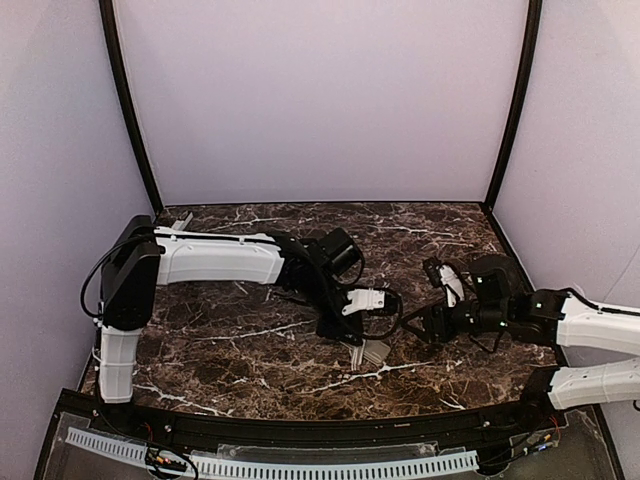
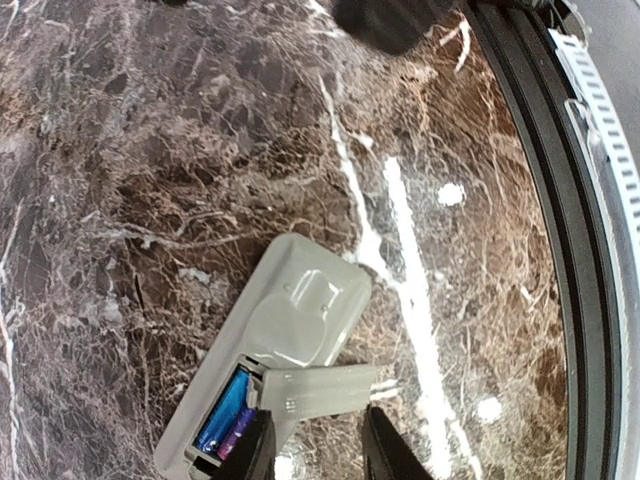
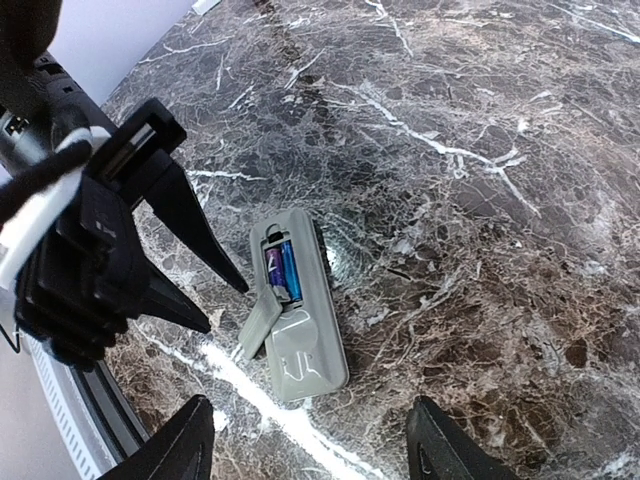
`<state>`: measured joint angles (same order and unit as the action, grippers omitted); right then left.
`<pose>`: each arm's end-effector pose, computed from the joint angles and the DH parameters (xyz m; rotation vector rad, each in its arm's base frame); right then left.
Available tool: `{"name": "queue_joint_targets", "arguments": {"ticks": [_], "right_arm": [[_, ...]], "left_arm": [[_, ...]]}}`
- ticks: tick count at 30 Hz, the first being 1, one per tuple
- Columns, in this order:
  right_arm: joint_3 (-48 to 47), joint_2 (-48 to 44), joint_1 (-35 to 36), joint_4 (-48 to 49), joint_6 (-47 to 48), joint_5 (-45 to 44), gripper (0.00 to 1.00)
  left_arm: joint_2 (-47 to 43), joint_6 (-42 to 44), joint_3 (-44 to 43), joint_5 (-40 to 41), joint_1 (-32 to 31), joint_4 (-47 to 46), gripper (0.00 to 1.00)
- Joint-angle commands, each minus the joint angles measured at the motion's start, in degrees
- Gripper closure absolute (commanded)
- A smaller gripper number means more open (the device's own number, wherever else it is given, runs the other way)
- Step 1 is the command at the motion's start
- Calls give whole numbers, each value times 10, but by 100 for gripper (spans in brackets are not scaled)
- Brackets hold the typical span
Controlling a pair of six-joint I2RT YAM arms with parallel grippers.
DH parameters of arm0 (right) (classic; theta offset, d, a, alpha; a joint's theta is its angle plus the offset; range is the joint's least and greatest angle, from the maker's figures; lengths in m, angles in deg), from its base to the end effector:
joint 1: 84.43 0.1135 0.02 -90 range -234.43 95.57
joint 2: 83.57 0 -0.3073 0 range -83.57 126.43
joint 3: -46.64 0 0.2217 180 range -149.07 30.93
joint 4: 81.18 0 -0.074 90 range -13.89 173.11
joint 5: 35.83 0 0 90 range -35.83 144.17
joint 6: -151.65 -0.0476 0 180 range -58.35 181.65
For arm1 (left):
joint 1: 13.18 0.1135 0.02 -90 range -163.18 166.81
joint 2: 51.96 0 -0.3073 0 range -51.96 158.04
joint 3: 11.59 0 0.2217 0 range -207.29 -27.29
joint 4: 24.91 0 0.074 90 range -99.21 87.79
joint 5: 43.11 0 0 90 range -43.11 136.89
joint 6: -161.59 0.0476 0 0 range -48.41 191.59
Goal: Load the batteries into the remote control
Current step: Pick up the battery cover from the remote control without the battery cover.
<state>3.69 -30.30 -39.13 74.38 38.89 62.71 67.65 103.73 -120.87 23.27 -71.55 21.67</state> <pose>0.1032 0.1143 0.2510 -0.5360 2.2312 0.8133 0.2219 -0.3967 0.2424 1.9495 1.7061 -0.7008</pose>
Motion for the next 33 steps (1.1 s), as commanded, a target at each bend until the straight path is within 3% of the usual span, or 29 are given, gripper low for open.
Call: {"name": "queue_joint_targets", "arguments": {"ticks": [1,27,33], "right_arm": [[6,-16,-11,-12,4,-7,36],[9,-17,-28,-20,14,1,36],[8,-17,-29,-20,18,0,36]], "left_arm": [[10,91,-26,-26,10,81,71],[94,123,-110,-20,19,100,74],[104,115,-119,-30,24,99,81]]}}
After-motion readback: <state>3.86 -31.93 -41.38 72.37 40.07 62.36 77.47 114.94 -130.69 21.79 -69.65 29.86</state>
